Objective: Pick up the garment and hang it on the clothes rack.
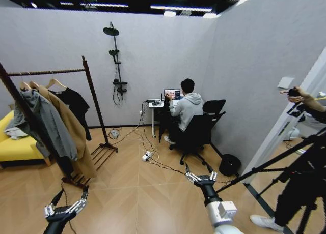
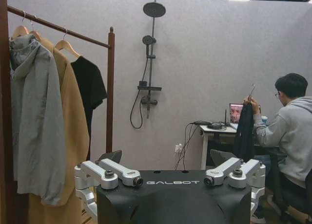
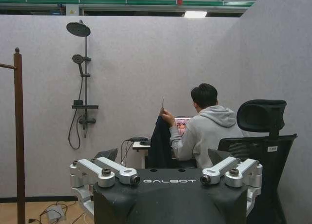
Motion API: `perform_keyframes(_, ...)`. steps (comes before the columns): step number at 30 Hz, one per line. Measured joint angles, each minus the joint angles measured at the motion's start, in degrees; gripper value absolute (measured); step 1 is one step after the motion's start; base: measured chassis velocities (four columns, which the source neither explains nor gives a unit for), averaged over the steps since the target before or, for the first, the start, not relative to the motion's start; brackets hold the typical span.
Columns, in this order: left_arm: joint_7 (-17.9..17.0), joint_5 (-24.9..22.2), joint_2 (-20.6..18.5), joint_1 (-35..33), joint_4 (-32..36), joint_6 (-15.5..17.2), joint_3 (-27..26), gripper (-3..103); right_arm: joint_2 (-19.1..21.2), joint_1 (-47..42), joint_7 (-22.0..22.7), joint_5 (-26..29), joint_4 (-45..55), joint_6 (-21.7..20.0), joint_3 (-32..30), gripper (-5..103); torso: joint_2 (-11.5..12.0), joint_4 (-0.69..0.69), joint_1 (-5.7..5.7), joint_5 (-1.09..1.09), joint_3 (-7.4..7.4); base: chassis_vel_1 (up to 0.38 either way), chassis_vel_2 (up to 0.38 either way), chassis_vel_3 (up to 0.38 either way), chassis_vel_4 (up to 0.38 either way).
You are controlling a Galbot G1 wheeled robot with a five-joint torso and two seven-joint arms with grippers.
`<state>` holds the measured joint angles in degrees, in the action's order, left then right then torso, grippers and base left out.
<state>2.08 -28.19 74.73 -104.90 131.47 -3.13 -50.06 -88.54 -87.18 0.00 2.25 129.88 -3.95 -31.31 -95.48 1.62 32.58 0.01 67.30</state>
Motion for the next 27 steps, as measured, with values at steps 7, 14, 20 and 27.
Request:
perform_keyframes(7,0.00,0.00,0.00,0.00,0.00,0.00,0.00,100,0.37,-0.53,-0.05,-0.03,0.32,0.81,0.01,100,0.01,0.00,0.01,-0.01,0.00,-0.260,0.250,0.259,-0.253)
perform_keyframes(14,0.00,0.00,0.00,0.00,0.00,0.00,0.00,100,0.63,-1.02,-0.06,-0.04,0.27,1.71,-0.24,100,0.01,0.00,0.01,0.00,0.00,-0.334,0.321,0.340,-0.329)
perform_keyframes(20,0.00,0.00,-0.01,0.00,0.00,0.00,0.00,100,1.14,-0.88,-0.05,0.18,0.04,1.83,-0.64,100,0.01,0.00,0.02,0.03,0.01,-0.364,0.364,0.373,-0.375)
perform_keyframes(27,0.00,0.00,0.00,0.00,0.00,0.00,0.00,100,1.23,-0.54,-0.05,0.31,-0.27,1.84,-0.70,100,0.01,-0.01,0.01,-0.04,0.00,-0.356,0.351,0.357,-0.343)
